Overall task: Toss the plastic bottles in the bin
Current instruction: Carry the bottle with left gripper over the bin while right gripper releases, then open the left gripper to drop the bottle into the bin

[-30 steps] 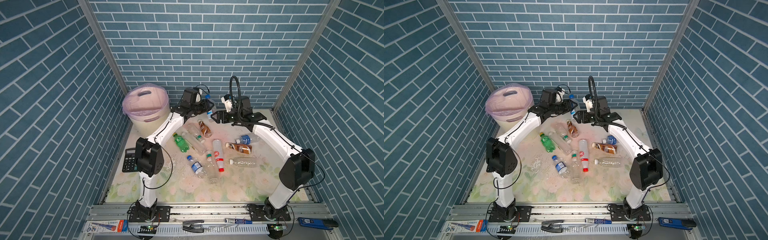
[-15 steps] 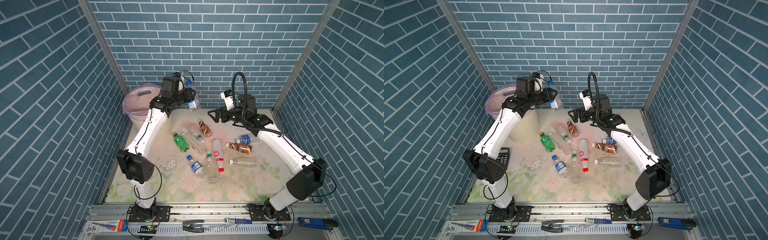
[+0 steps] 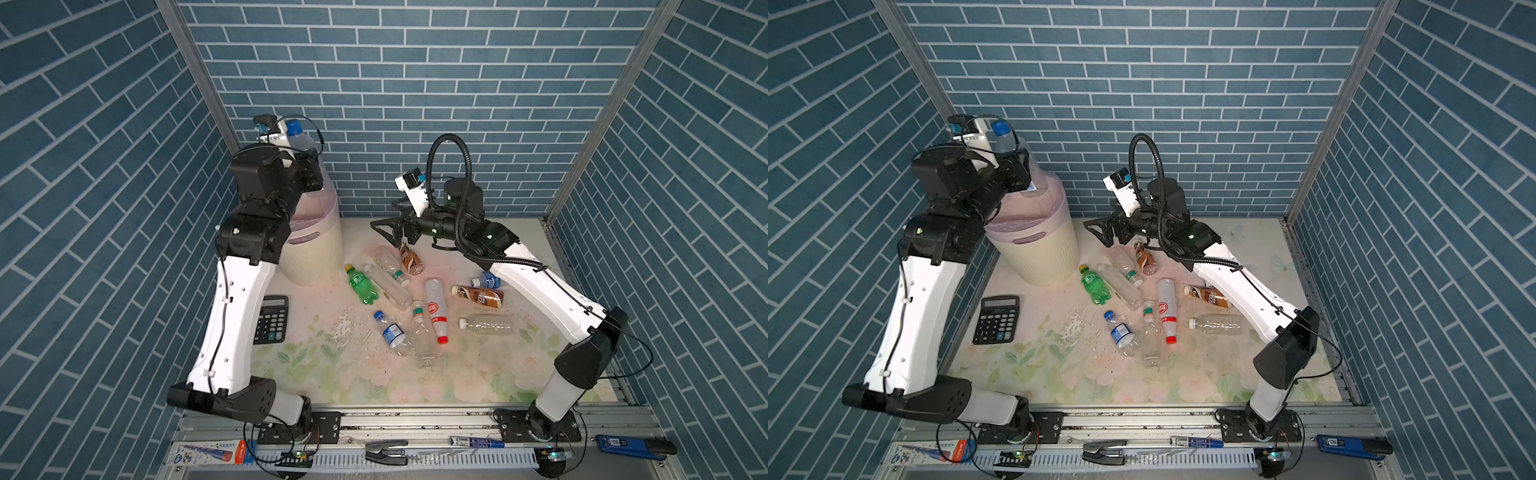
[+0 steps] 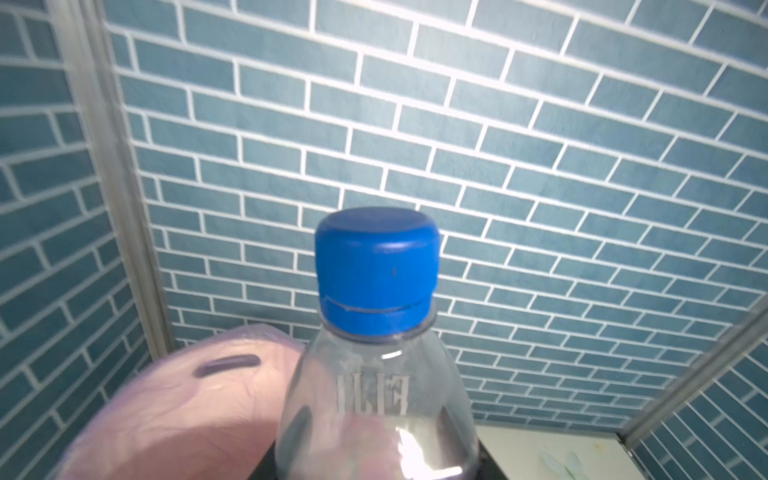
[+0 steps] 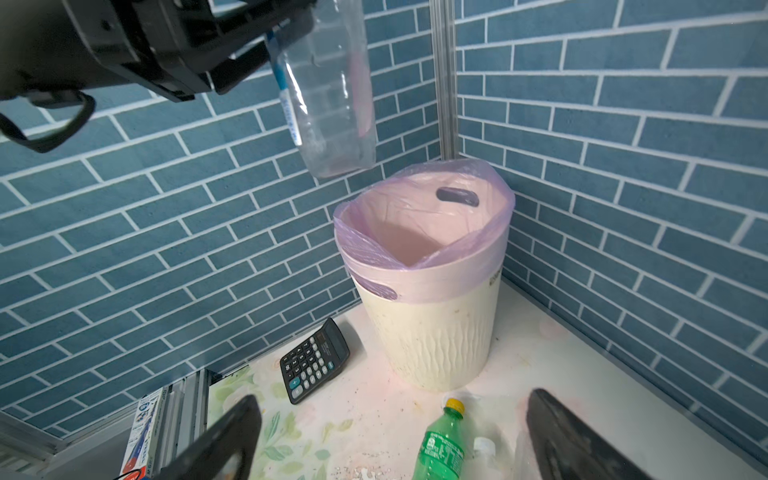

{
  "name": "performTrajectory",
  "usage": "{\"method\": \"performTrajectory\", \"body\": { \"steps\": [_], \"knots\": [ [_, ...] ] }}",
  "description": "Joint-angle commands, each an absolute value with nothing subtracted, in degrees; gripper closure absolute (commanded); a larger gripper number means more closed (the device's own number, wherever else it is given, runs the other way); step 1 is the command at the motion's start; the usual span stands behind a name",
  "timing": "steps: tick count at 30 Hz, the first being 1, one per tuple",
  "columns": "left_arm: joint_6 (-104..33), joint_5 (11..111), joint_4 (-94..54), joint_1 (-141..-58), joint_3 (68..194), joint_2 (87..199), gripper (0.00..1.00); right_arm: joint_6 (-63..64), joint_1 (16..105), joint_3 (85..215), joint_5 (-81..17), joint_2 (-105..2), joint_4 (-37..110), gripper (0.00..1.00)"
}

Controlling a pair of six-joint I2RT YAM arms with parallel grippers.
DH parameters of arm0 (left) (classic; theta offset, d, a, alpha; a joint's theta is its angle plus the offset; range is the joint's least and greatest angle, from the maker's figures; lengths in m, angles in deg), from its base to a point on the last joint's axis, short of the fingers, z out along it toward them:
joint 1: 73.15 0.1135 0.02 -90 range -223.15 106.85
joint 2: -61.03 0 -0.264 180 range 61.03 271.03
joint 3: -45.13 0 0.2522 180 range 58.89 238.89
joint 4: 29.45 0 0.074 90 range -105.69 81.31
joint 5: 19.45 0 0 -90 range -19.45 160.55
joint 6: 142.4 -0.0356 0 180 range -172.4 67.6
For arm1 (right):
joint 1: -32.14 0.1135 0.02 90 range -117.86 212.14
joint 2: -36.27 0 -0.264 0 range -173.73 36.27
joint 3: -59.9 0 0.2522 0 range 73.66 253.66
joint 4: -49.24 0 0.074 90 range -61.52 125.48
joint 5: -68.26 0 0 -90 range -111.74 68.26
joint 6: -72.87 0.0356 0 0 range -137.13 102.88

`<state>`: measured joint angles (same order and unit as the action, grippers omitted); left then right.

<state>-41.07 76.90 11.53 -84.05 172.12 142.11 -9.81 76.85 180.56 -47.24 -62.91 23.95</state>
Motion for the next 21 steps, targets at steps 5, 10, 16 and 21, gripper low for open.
{"method": "performTrajectory", "body": {
  "steps": [5, 10, 16, 21],
  "knots": [
    [-51.87, 85.47, -0.27, -83.44, 172.56, 138.61, 0.51, -11.68, 77.22, 183.31, -48.4, -63.96, 23.96, 0.01],
    [-49.04, 83.76, 1.36, -80.12, 171.57, 142.88, 0.51, -11.68, 77.31, 181.05, -47.24, -63.23, 23.67, 0.01],
    [-37.02, 77.03, 18.7, -72.77, 178.32, 158.08, 0.28, -11.24, 77.29, 178.25, -46.39, -62.19, 22.69, 0.01],
    [-35.35, 72.43, 17.68, -72.86, 176.57, 157.48, 0.01, -11.85, 77.2, 174.9, -44.65, -60.68, 22.91, 0.01]
  ]
}}
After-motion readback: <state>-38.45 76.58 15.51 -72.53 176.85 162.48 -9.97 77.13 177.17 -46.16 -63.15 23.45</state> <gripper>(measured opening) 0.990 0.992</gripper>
